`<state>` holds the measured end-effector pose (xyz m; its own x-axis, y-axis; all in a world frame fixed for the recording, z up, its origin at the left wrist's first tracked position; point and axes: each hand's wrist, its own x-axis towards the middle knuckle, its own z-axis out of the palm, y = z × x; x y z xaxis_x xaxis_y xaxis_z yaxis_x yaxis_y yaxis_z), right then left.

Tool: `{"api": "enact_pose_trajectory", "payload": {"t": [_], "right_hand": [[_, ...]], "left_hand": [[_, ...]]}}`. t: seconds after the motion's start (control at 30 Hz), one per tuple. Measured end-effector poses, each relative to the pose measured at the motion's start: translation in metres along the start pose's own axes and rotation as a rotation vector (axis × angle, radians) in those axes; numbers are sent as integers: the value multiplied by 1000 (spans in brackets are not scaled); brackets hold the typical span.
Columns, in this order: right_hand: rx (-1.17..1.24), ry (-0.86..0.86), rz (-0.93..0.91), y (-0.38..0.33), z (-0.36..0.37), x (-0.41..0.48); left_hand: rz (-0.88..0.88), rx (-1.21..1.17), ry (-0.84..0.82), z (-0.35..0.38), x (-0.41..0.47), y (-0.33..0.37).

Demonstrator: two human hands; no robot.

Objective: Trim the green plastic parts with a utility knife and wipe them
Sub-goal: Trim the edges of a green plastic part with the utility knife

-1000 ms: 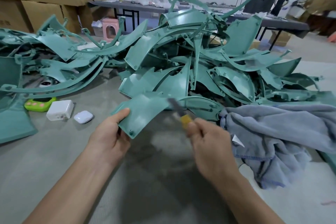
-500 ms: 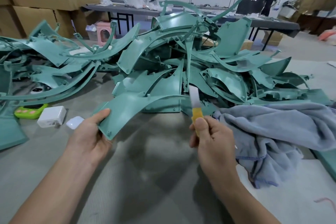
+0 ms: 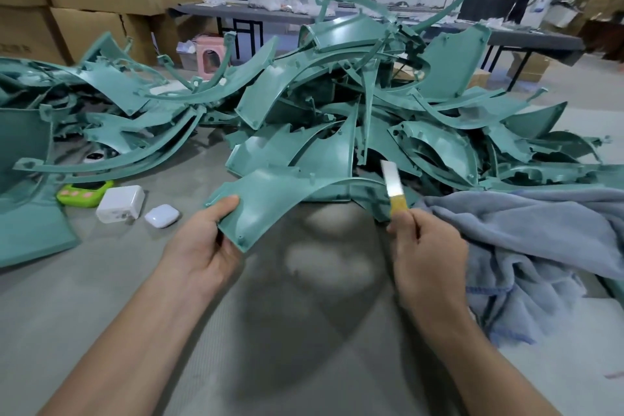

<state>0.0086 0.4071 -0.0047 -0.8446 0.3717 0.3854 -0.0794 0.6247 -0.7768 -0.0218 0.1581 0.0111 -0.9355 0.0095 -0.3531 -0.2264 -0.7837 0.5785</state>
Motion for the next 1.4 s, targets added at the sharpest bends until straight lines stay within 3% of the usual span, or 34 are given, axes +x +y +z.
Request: {"api": "enact_pose_trajectory", "payload": {"t": [0.07, 0.17, 0.27, 0.33, 0.4, 0.5, 0.57, 0.77, 0.93, 1.03, 1.17, 1.4], "right_hand": [[163, -192, -129, -12, 5, -23], [79, -457, -229, -22, 20, -43], [3, -240, 48, -15, 21, -24], [244, -141, 278, -8, 12, -11], [581, -222, 389, -7, 7, -7], [840, -503, 322, -17, 11, -17], [918, -603, 270, -24, 15, -21], [825, -472, 129, -29, 11, -30], [605, -439, -85, -28, 1, -36], [472, -479, -205, -23, -4, -38], [446, -560, -208, -22, -6, -34], [605, -630, -212, -17, -10, -26]], "left_hand": [[8, 9, 13, 1, 1, -1], [-9, 26, 11, 0, 1, -4], [9, 39, -14, -3, -1, -2], [23, 16, -20, -3, -2, 0], [43, 18, -32, 0, 1, -1], [57, 92, -76, 4, 2, -13], [42, 166, -130, 3, 0, -20], [-37, 398, -193, -8, -4, -12], [79, 98, -266, -19, 3, 28], [-28, 323, -368, -27, 1, 30], [-249, 596, -529, -25, -7, 10], [-110, 772, -623, -32, -7, 11]]}}
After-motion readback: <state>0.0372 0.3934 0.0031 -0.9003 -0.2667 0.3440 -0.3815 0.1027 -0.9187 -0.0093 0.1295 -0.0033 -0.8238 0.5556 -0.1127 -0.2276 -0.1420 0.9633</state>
